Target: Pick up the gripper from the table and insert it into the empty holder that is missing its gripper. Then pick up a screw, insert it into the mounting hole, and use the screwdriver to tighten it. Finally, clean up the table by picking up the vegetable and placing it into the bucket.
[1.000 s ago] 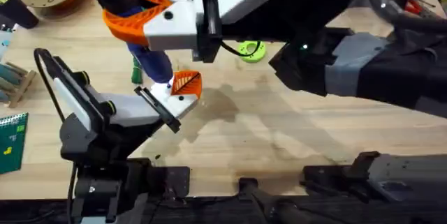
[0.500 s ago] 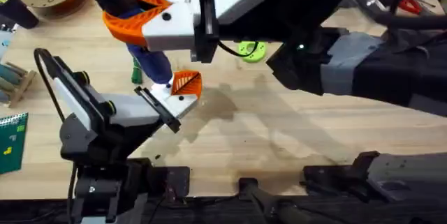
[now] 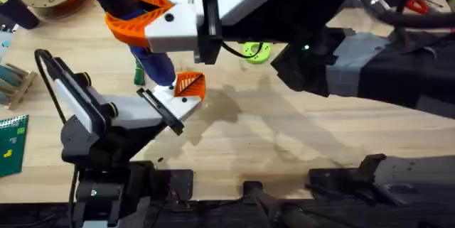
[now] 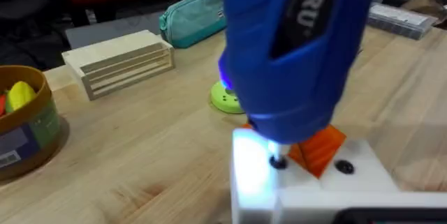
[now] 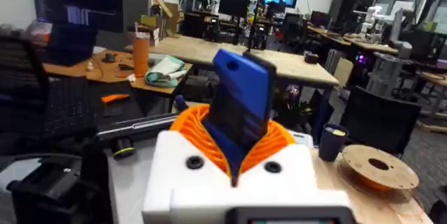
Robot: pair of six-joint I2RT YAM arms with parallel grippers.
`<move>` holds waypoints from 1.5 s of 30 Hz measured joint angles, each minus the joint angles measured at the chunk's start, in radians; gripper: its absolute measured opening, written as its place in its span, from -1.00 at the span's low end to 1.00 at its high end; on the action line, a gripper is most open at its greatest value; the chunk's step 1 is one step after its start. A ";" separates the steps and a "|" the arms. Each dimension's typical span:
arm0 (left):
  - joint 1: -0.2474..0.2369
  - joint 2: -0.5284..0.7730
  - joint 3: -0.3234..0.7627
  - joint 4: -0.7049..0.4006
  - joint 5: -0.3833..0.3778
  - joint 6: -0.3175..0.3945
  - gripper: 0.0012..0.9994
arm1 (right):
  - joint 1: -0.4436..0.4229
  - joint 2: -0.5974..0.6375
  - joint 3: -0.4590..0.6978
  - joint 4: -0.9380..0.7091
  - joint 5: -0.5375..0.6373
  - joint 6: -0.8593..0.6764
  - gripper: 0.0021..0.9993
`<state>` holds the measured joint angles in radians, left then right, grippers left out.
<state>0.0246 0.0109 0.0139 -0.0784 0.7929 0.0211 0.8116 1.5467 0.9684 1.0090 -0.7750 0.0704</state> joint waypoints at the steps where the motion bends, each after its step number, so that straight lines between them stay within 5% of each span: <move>1: 0.000 0.000 0.000 0.000 0.000 0.001 -0.98 | 0.000 0.000 0.000 0.001 0.000 0.000 -0.99; 6: 0.000 0.000 0.000 0.004 0.000 0.002 -0.98 | 0.000 0.024 0.045 -0.020 -0.020 0.000 -0.99; 14: -0.001 0.000 0.000 -0.001 0.000 0.006 -0.98 | -0.040 0.024 0.335 -0.065 -0.103 0.000 -0.99; 19: -0.001 0.000 0.000 -0.001 0.000 0.006 -0.98 | -0.079 -0.013 0.373 -0.132 -0.171 0.000 -0.99; 25: -0.001 0.000 0.000 -0.001 0.000 0.006 -0.98 | -0.176 -0.023 0.373 -0.532 -0.211 -0.029 -0.99; 26: -0.001 0.000 0.000 -0.001 0.000 0.006 -0.98 | -0.233 -0.032 0.373 -0.735 -0.209 -0.093 -0.99; 30: -0.001 0.000 0.000 -0.001 0.000 0.006 -0.98 | -0.333 -0.050 0.373 -0.990 -0.206 -0.217 -0.99; 32: -0.001 0.000 0.000 -0.001 0.000 0.006 -0.98 | -0.516 -0.075 0.373 -1.264 -0.129 -0.402 -0.99; 34: -0.001 0.000 0.000 -0.001 0.000 0.006 -0.98 | -0.564 -0.077 0.373 -1.331 -0.084 -0.497 -0.99; 45: -0.001 0.000 0.000 -0.001 0.000 0.006 -0.98 | -0.626 -0.068 0.373 -1.562 0.377 -1.124 -0.99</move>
<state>0.0238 0.0109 0.0143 -0.0792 0.7933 0.0269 0.1860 1.4786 1.3411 -0.5527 -0.3980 -1.0532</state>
